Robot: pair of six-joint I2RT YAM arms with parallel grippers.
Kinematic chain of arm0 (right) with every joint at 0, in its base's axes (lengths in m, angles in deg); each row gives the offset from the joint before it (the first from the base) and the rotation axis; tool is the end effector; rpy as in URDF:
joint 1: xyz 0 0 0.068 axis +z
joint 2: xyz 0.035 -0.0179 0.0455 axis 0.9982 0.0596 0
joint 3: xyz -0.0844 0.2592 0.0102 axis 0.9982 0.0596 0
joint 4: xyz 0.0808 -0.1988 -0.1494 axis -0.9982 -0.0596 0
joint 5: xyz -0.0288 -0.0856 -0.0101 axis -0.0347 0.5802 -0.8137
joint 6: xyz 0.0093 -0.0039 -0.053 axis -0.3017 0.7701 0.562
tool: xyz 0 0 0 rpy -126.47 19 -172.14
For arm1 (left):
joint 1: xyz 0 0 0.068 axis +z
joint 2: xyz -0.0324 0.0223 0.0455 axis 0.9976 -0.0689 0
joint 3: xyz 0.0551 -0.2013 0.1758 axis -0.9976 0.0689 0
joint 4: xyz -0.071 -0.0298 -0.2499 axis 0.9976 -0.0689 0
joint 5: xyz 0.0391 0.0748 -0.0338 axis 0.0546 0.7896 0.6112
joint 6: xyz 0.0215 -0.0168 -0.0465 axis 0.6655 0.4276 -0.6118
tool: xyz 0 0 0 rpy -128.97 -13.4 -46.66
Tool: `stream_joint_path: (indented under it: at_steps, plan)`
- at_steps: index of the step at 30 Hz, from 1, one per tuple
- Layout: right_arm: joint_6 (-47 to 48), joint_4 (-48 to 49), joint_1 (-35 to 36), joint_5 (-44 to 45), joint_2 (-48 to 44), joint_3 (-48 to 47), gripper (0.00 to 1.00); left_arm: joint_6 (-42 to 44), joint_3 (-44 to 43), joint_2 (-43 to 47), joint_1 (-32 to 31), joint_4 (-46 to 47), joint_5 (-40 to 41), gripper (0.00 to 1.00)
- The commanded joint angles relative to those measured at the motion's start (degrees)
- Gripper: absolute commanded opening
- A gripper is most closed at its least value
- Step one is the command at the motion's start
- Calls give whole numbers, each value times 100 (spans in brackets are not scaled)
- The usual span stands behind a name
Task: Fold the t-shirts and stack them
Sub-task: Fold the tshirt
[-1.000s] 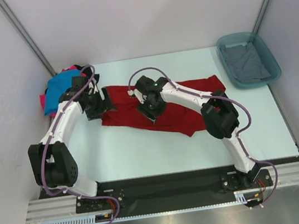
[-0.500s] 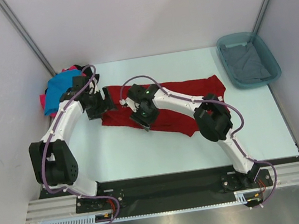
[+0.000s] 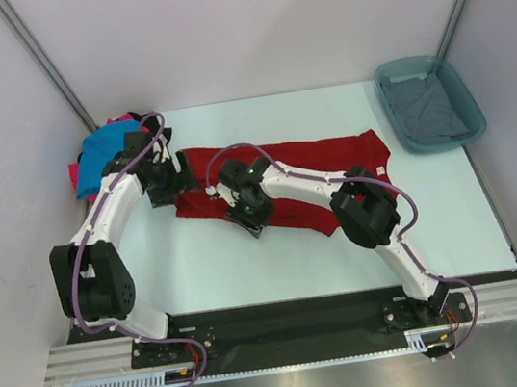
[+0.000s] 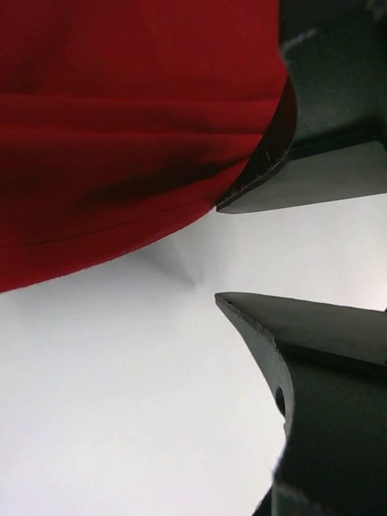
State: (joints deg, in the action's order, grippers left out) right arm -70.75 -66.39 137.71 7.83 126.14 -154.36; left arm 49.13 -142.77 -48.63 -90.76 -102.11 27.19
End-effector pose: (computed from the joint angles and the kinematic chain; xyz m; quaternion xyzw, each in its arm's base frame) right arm 0.2879 0.3640 0.1800 -0.4830 0.8620 0.1094 0.1079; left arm 0.3257 -0.0345 0.2666 -0.0884 0.9574 -0.1518 0.2291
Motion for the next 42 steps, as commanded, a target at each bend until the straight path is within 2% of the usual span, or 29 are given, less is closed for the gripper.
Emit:
stream_joint_path:
  at_steps: [1,10,24,42]
  plan:
    - [-15,106,-7,160,-109,-143,50,163,-150,63,75,7,-38,87]
    - [107,-132,37,230,-100,-521,51,119,-158,46,93,33,-56,88]
    - [213,79,55,485,75,-459,50,145,-176,28,102,7,-73,88]
    - [178,132,-306,846,366,-829,48,224,-255,-25,146,-63,-100,88]
